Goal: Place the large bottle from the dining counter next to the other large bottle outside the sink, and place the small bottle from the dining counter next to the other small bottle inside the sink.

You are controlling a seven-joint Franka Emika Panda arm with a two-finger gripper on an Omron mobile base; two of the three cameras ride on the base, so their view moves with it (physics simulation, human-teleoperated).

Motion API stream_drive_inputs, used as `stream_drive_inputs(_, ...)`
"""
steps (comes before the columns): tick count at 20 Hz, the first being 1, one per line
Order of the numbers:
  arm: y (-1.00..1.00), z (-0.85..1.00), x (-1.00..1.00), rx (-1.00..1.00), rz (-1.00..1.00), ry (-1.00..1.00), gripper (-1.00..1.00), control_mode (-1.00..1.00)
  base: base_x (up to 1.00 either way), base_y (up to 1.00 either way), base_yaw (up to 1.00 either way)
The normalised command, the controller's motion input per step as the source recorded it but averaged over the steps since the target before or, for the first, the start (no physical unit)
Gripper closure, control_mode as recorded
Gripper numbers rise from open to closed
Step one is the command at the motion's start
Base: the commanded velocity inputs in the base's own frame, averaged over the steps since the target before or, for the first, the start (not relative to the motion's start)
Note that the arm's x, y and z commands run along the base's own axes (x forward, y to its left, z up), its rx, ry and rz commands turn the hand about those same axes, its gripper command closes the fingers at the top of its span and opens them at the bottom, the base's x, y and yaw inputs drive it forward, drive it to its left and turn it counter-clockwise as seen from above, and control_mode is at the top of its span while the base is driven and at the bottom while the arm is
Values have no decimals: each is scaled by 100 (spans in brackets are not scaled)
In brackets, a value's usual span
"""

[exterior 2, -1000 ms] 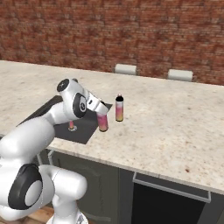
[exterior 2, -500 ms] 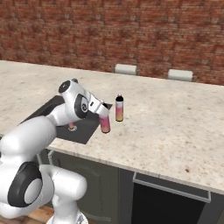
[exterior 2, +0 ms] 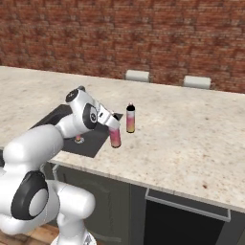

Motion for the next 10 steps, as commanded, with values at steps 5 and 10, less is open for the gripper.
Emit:
stream_drive_inputs(5,-4,-13,6,0,0,2,100,-100,0,0,0)
stream_drive_inputs(10,-2,-11,8,0,-1,1,100,-100,0,0,0)
